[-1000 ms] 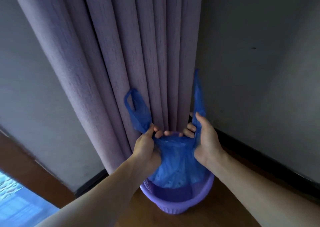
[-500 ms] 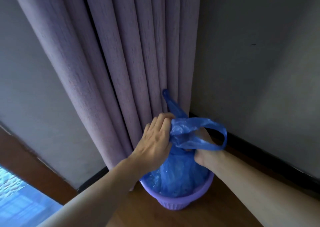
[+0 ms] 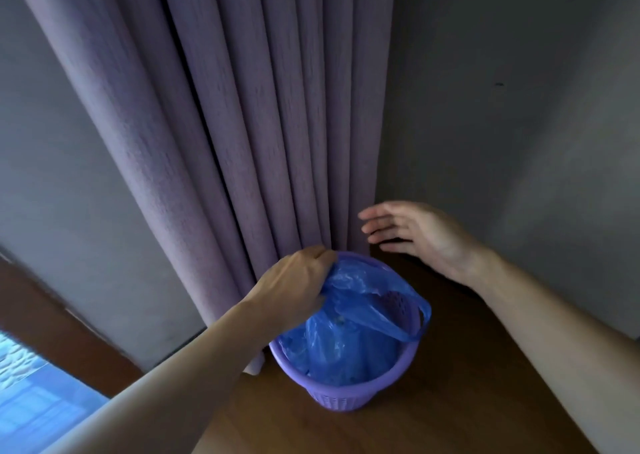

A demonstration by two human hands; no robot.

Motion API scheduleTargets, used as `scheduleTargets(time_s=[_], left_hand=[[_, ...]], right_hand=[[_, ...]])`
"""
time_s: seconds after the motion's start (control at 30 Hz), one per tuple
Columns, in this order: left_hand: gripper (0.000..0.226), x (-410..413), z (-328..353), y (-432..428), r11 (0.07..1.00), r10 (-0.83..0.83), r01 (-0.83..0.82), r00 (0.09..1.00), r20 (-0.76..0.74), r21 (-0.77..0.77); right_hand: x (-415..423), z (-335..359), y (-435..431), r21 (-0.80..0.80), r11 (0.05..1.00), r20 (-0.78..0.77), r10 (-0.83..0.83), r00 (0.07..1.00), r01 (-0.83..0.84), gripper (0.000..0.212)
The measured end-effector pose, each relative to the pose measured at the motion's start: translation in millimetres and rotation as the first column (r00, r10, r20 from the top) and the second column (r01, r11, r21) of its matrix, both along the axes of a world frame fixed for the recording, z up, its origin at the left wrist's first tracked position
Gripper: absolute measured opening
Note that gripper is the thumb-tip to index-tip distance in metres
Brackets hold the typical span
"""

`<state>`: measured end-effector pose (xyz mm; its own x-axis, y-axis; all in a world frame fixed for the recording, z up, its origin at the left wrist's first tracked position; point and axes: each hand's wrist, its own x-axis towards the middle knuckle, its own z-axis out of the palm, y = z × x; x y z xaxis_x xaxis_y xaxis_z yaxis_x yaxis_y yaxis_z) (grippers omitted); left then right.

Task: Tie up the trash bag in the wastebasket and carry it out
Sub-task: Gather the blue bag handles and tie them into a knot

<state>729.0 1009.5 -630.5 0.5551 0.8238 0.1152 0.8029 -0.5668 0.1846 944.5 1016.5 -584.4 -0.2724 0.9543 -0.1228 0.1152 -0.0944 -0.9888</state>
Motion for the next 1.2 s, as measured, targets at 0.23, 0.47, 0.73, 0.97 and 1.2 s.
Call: scheduleTargets(time_s=[0.23,0.47,0.73,0.97,1.2], left_hand=[[0.011,13,-8,-4,0.938,0.219,-0.166,0.965,0.147,-0.304],[0.008,5,-12,-3,0.900,0.218,-0.102,0.947,0.236,-0.423],[0.017,5,-14,-2,0.864,0.210,0.014,0.899,0.384,-0.504],[0.008,11,-5,-5,0.945,0.162,0.053,0.781,0.603,-0.323],[0.030,17,1,-11,0.982,0.145,-0.014,0.697,0.702,-0.189]], right_hand=[[-67,5,-43,0.201,0.807,0.969,-0.083,0.230,-0.555,0.056],[-63,-2,-35,0.115,0.855,0.954,0.046,0.295,-0.506,0.043],[-39,26,-22,0.151,0.878,0.833,0.135,0.536,-0.455,0.021],[-18,-8,2,0.286,0.955,0.296,-0.163,0.941,0.075,0.025],[-29,-33,-2,-0.040,0.980,-0.163,-0.197,0.967,0.193,0.016]])
